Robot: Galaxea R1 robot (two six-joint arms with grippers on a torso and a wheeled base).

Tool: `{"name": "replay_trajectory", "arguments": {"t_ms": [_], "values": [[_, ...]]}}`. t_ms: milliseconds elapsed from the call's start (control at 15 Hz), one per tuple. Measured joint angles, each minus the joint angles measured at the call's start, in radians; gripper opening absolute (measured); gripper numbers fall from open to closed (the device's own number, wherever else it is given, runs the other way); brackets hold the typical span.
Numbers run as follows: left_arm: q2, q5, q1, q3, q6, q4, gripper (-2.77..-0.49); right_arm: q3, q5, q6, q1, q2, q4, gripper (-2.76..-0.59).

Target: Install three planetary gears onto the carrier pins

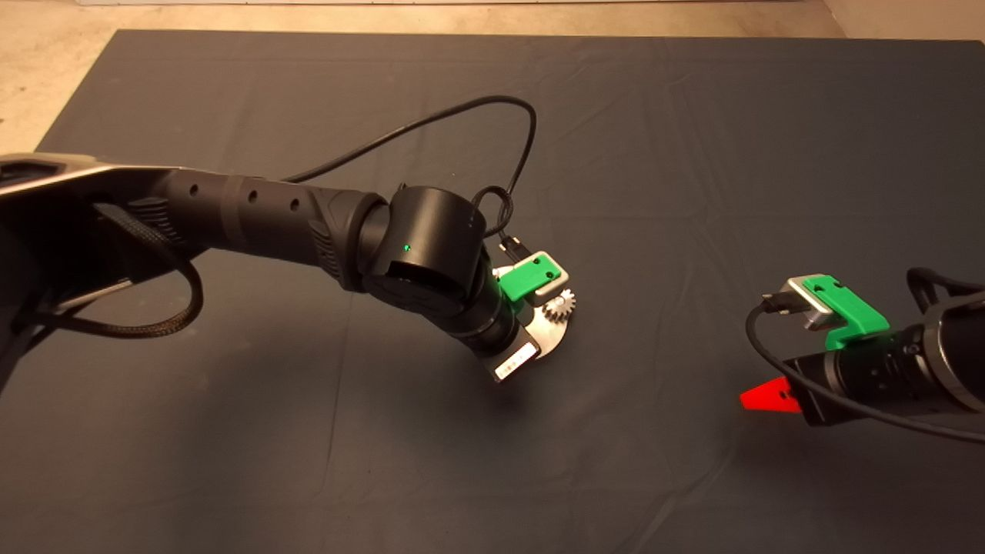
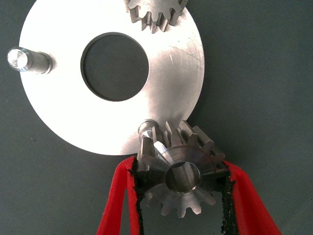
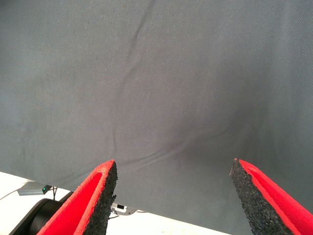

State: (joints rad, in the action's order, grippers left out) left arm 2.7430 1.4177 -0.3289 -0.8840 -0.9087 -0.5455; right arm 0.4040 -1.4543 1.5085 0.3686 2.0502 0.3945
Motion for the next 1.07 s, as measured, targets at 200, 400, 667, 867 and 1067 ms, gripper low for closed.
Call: {"name": "replay_trajectory", "arguments": {"t_ms": [200, 400, 667, 867, 1067], "values": [[0.003, -0.009, 0.036, -0.023, 0.033, 0.000, -2.61, 0.000, 0.000, 0.000, 0.000, 0.000, 0.000, -1.63], [0.003, -0.024, 0.046, -0.045, 0.043, 0.003, -2.61, 0.000, 0.001, 0.000, 0.000, 0.000, 0.000, -1.63], [0.008, -0.023, 0.045, -0.056, 0.078, 0.008, -2.62, 0.000, 0.001, 0.000, 0.000, 0.000, 0.000, -1.63], [0.009, -0.023, 0.043, -0.057, 0.079, 0.012, -2.62, 0.000, 0.001, 0.000, 0.000, 0.000, 0.000, -1.63], [0.011, -0.020, 0.043, -0.057, 0.079, 0.013, -2.62, 0.000, 0.001, 0.000, 0.000, 0.000, 0.000, -1.63]]}}
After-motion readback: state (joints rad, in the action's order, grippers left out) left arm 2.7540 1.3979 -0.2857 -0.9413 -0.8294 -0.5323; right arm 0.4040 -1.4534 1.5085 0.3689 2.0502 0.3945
